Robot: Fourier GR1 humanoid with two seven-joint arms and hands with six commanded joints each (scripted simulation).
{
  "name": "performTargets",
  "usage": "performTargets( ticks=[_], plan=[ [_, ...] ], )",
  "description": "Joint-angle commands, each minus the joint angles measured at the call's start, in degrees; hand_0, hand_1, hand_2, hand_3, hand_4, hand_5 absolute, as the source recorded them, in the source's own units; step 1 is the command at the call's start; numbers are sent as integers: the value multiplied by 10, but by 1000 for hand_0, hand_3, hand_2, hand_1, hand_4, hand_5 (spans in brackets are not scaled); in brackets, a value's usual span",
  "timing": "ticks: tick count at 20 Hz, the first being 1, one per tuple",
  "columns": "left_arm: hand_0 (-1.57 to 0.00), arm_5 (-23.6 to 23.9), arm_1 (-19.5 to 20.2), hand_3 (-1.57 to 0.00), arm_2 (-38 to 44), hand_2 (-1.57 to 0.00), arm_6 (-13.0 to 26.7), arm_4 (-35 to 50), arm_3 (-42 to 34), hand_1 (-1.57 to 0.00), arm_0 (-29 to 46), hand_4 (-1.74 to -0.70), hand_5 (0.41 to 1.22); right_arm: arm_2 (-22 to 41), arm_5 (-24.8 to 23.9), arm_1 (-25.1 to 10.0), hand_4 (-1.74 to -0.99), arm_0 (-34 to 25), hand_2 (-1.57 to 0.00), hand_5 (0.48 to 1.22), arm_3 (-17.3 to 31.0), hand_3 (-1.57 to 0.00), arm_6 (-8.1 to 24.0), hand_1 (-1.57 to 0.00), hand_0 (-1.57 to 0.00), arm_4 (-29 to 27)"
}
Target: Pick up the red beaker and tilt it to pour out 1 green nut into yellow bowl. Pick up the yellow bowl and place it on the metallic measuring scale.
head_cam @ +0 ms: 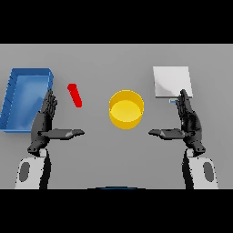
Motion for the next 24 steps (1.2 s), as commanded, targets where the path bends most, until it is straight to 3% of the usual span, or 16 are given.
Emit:
performTargets(
  ticks=[1, 6, 7, 8, 12, 17, 18, 21, 24],
  plan=[
    [1, 0, 2, 1, 1, 1, -1, 1, 0, 1, 1, -1151, 599, 0, 0, 0, -1167, 2, 1, 599, -1, 1, -1, 1, 1, 0],
    [1, -11, 15, 1, 11, 1, -5, 14, -5, 1, 6, -1151, 599, 5, 3, -1, -1167, 19, 1, 599, -13, 1, -6, 1, 1, 0],
    [1, -18, 34, 1, -3, 1, -10, -6, -28, 1, 24, -1151, 599, 27, -17, -26, -1167, 38, 1, 599, -34, 1, -47, 1, 1, 67],
    [1, -24, 43, 1, -15, 1, -14, -17, -50, 1, 41, -1156, 599, 46, -30, -34, -1163, 57, 1, 595, -52, 1, -63, 1, 1, 110],
    [1, -25, 55, 1, -35, 1, 20, -38, -88, 1, 62, -1163, 600, 76, -46, -39, -1162, 93, 1, 591, -85, 1, -60, 1, 1, 169],
    [1, -22, 55, 1, -45, 1, 22, -65, -53, 1, 40, -1163, 604, 72, -38, -30, -1212, 85, 1, 607, -89, 1, -48, 1, 1, 148],
    [1, -21, 51, 1, -46, 1, 23, -69, -34, 1, 22, -1170, 605, 71, -31, -34, -1224, 88, 1, 611, -93, 1, -58, 1, 1, 139],
    [1, -17, 44, 1, -44, 1, 0, -82, 26, 1, -15, -1219, 622, 65, -28, -44, -1246, 82, 1, 627, -91, 1, -49, 1, 1, 141],
    [1, -5, 44, 1, -35, 1, -15, -96, 89, 1, -64, -1233, 636, 66, -21, -40, -1267, 87, 1, 632, -96, 1, -62, 1, 1, 129]
  ],
)
